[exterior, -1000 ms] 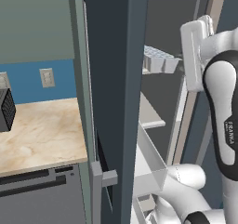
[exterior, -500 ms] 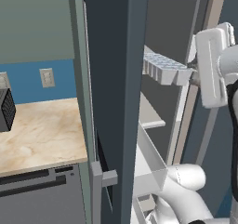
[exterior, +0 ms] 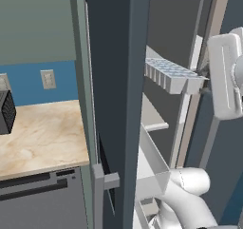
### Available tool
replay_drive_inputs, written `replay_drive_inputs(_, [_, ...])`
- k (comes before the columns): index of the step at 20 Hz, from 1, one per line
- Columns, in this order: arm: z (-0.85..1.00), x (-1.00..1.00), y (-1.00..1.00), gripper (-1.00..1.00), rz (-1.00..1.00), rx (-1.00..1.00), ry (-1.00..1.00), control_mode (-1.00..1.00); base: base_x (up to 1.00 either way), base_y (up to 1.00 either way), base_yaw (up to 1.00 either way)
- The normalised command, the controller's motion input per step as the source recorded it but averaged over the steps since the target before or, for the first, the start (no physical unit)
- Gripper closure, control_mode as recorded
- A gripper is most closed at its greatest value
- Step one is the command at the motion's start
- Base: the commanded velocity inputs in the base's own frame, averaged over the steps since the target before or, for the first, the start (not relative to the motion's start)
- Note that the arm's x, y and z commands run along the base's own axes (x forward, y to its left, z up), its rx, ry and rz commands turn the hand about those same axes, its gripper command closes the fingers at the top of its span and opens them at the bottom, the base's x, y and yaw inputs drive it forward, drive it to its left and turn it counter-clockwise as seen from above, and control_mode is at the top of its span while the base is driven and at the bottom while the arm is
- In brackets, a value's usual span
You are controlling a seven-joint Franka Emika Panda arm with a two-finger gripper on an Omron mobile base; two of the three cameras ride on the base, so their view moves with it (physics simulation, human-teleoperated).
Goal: Open the freezer door, pick up the ice cube tray from the freezer, and place it on the dining counter.
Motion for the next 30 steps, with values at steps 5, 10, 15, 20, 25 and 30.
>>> replay_drive_inputs(5, [0.00,0.00,0.00,1.00,0.00,0.00,0.00,1.00,-0.84,-0.34,0.05])
replay_drive_inputs(10, [0.00,0.00,0.00,1.00,0.00,0.00,0.00,1.00,-1.00,-0.57,0.07])
replay_drive_inputs(15, [0.00,0.00,0.00,1.00,0.00,0.00,0.00,1.00,-1.00,-0.43,0.10])
replay_drive_inputs(20, [0.00,0.00,0.00,1.00,0.00,0.00,0.00,1.00,-0.98,-0.05,0.33])
replay_drive_inputs(25, [0.00,0.00,0.00,1.00,0.00,0.00,0.00,1.00,-0.82,0.00,0.63])
replay_drive_inputs(30, [0.00,0.00,0.00,1.00,0.00,0.00,0.00,1.00,-0.80,0.00,0.79])
